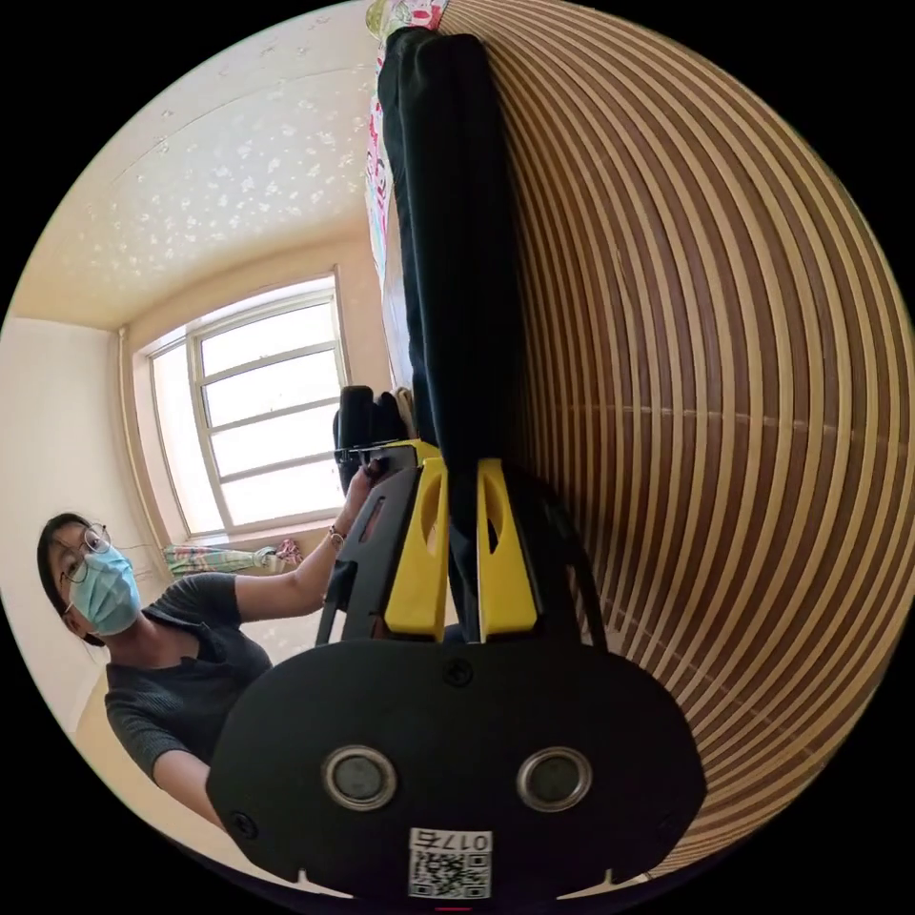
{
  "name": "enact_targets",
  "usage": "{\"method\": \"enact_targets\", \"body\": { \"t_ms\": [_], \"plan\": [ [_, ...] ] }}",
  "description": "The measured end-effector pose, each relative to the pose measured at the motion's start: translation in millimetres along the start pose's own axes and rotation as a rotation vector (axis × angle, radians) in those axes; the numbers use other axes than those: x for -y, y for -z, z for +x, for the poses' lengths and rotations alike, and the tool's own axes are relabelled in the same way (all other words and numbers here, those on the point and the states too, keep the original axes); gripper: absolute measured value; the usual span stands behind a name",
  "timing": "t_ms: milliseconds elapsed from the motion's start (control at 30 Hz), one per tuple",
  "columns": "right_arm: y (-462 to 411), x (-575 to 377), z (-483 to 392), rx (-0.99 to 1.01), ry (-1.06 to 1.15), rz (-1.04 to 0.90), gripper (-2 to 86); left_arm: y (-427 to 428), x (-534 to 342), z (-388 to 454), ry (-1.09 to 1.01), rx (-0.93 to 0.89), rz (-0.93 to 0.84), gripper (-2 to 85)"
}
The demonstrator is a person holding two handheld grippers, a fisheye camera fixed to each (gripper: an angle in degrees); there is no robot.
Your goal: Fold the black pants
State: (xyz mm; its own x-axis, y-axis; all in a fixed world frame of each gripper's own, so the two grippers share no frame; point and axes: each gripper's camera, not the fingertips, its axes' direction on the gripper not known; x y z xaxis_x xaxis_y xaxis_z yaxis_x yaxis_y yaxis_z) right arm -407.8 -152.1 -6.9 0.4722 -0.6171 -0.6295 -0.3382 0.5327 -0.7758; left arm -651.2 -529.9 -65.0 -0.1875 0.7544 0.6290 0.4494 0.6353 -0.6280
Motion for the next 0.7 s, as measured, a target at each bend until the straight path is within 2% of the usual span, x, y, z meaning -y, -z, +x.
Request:
{"method": "enact_targets", "body": {
  "t_ms": [133,200,467,533,700],
  "plan": [
    [11,-44,-34,0.199,0.133,0.083,3.1,35,-47,19,-0.177,-0.262,0.079,5.2],
    [12,-71,-67,0.250,0.205,0.091,2.5,56,-78,44,-0.271,-0.333,0.092,5.1],
    [11,-199,-277,0.168,0.511,0.114,1.0,160,-223,190,-0.572,-0.429,0.169,4.9],
    [11,-222,-322,0.144,0.589,0.113,0.9,195,-257,241,-0.702,-0.423,0.154,4.9],
    [18,-266,-418,0.224,0.807,0.136,0.7,261,-305,337,-0.993,-0.457,0.156,5.1]
  ]
}}
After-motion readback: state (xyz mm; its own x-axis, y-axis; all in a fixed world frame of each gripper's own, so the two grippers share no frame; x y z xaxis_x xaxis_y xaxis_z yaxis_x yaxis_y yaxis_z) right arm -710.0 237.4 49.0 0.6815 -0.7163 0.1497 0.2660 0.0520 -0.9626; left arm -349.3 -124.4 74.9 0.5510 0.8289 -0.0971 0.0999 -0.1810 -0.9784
